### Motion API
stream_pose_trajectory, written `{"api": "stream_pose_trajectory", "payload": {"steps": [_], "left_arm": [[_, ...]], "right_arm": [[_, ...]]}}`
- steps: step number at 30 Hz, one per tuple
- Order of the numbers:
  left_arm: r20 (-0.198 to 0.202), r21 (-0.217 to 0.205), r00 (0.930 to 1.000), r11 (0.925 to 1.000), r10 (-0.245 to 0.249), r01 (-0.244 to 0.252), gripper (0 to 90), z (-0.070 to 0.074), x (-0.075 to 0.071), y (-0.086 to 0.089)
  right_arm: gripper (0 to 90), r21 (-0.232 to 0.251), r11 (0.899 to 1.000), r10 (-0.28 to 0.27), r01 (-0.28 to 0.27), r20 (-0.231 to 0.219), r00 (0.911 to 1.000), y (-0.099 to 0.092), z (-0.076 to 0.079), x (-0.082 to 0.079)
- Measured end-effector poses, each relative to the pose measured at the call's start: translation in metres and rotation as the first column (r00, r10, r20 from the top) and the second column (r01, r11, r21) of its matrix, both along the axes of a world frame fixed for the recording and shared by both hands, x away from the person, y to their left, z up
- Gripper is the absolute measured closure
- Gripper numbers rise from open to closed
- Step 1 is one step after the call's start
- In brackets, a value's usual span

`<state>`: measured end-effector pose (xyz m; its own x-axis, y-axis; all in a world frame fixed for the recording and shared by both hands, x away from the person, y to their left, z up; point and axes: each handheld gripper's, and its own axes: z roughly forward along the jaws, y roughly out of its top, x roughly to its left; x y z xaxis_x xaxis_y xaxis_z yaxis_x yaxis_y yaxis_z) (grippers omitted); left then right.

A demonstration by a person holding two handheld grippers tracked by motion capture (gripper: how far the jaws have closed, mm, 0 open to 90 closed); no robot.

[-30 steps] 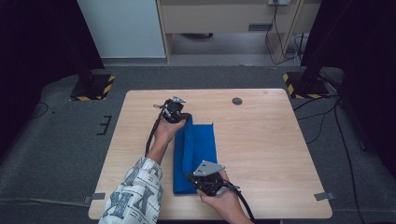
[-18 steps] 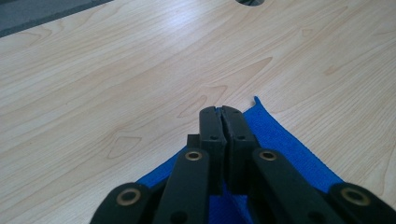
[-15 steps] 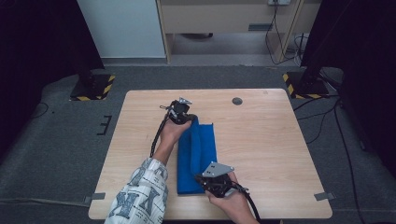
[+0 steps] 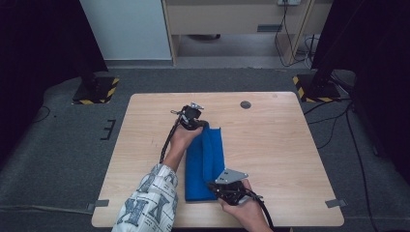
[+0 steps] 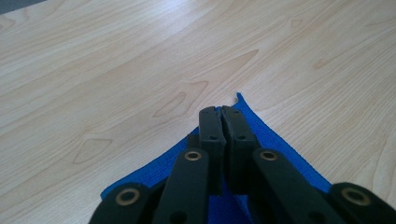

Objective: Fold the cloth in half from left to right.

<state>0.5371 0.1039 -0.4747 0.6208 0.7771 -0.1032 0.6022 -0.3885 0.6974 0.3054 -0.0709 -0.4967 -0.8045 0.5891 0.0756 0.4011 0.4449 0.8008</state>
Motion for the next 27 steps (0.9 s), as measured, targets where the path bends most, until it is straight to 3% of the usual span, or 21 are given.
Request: {"api": "stream_pose_trajectory", "payload": {"steps": [13,17,24,27], "left_arm": [[0.001,-0.007,0.9999,0.9999,0.012,-0.012,88.2,0.0,0.003,-0.004],[-0.028,-0.036,0.9996,0.9993,-0.006,0.005,87.6,-0.003,0.002,-0.008],[-0.033,-0.043,0.9992,0.9989,-0.023,0.021,79.0,-0.003,-0.001,-0.016],[-0.028,-0.067,0.9996,0.9977,-0.009,0.007,74.6,-0.002,-0.001,-0.018]], "right_arm": [[87.0,-0.004,1.0,0.003,-0.003,-0.004,1.0,-0.007,-0.001,-0.005],[86.1,-0.013,1.0,0.003,-0.003,-0.013,0.9999,-0.008,-0.003,-0.005],[68.3,-0.046,0.998,-0.044,0.041,-0.05,0.9978,-0.013,-0.01,-0.001],[61.7,-0.053,0.997,-0.064,0.06,-0.066,0.9958,-0.016,-0.011,0.0]]}}
